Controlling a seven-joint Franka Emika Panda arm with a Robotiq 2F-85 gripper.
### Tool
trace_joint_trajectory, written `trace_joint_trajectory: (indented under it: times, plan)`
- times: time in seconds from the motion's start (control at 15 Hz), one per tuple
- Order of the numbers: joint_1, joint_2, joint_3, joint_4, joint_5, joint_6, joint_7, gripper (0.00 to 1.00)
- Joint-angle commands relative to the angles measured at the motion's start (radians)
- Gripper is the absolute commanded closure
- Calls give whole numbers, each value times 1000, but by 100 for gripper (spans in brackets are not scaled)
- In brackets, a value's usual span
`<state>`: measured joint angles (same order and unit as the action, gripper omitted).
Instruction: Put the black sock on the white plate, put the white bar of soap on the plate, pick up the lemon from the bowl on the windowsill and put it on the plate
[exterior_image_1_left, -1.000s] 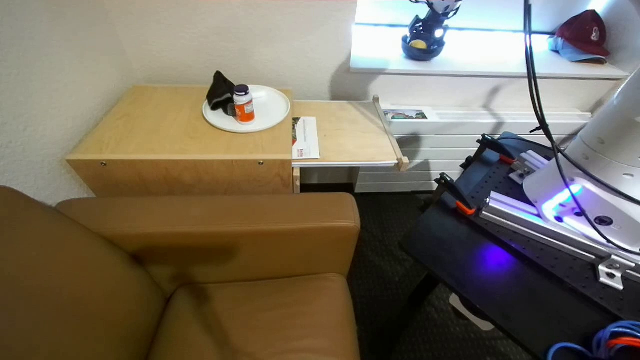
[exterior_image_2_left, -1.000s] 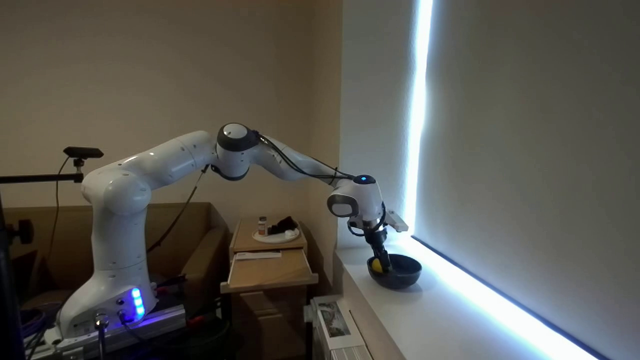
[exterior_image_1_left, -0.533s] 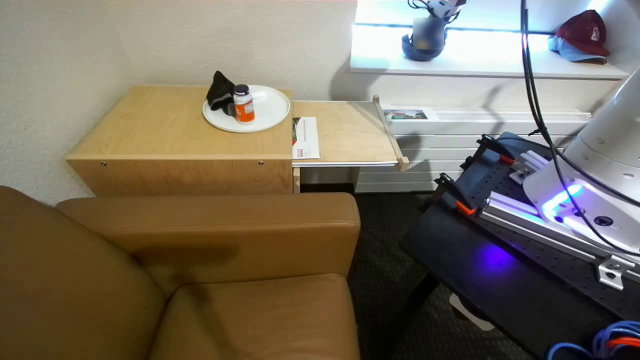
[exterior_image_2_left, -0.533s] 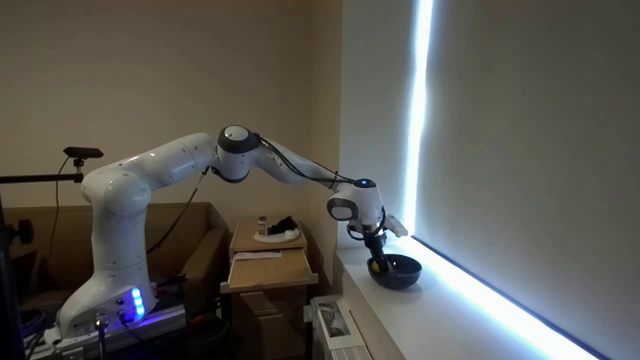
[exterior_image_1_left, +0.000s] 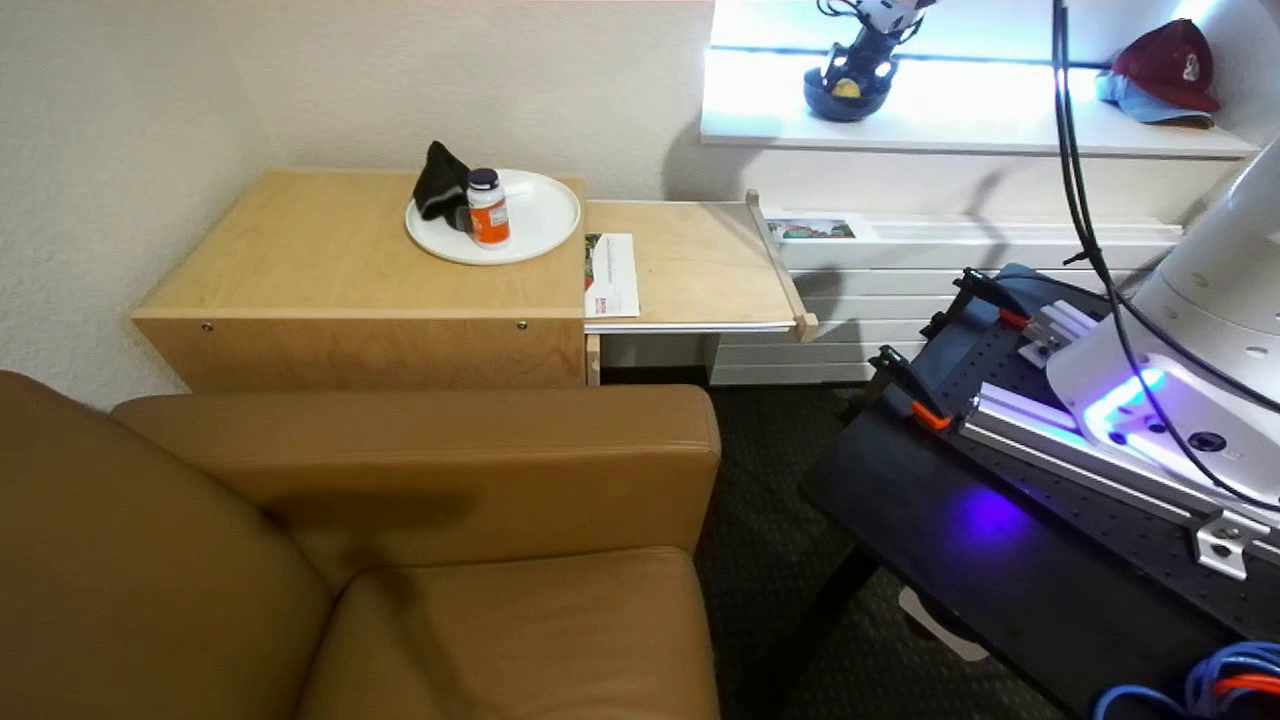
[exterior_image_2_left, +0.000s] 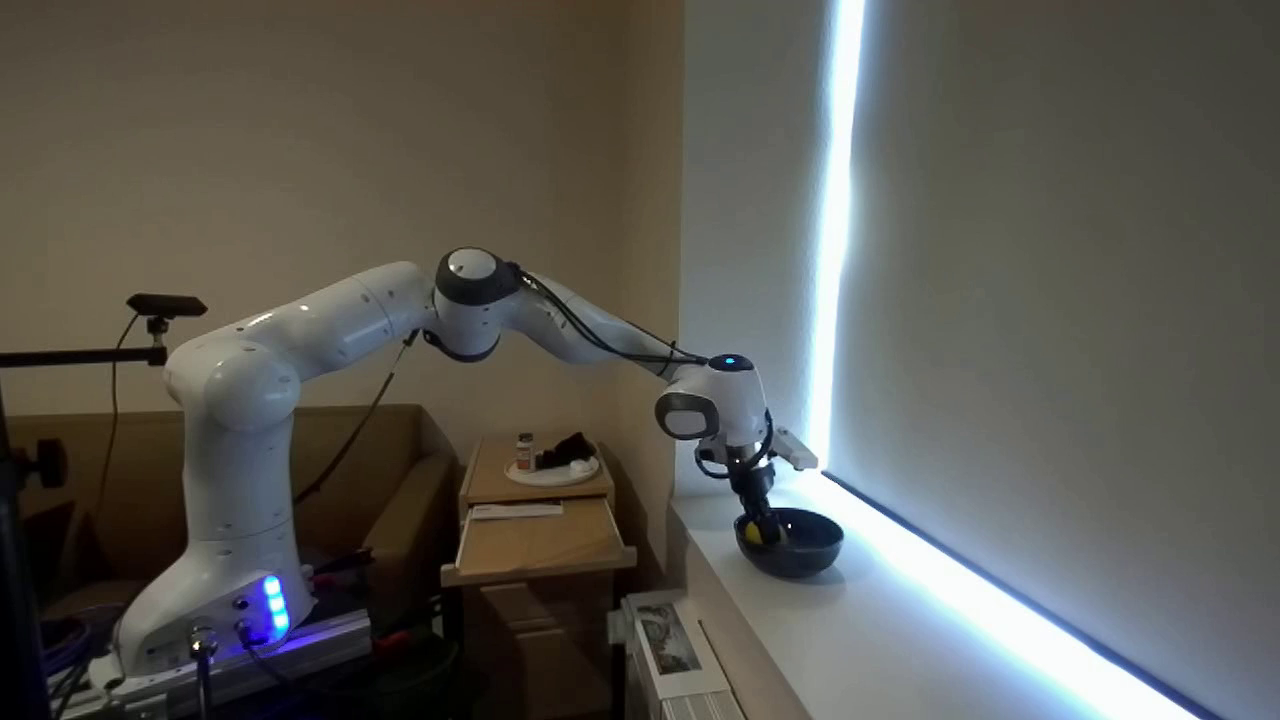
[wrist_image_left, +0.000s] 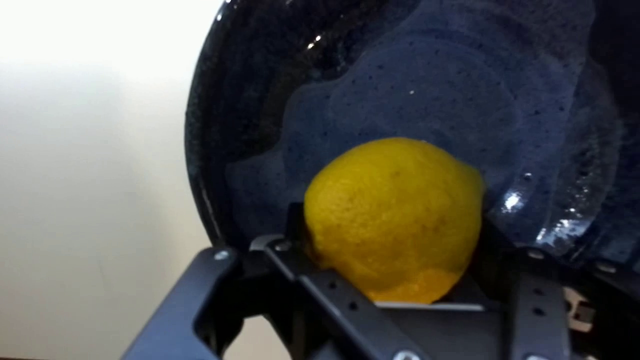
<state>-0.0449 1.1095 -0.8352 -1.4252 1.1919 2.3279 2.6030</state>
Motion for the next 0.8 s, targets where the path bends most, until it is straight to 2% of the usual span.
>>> trace_joint_trajectory:
  times: [0.0,0.33,0.53,0.73]
  plan:
    - [-122,-186,114,-43,-156,-29,-112,49]
    - [-288,-410,228,-96,-345,-143,-363,49]
    - [-324,-545,274,-203,-467,-196,-491,49]
    - [-312,-685,320,-376,-572,-179,-608,49]
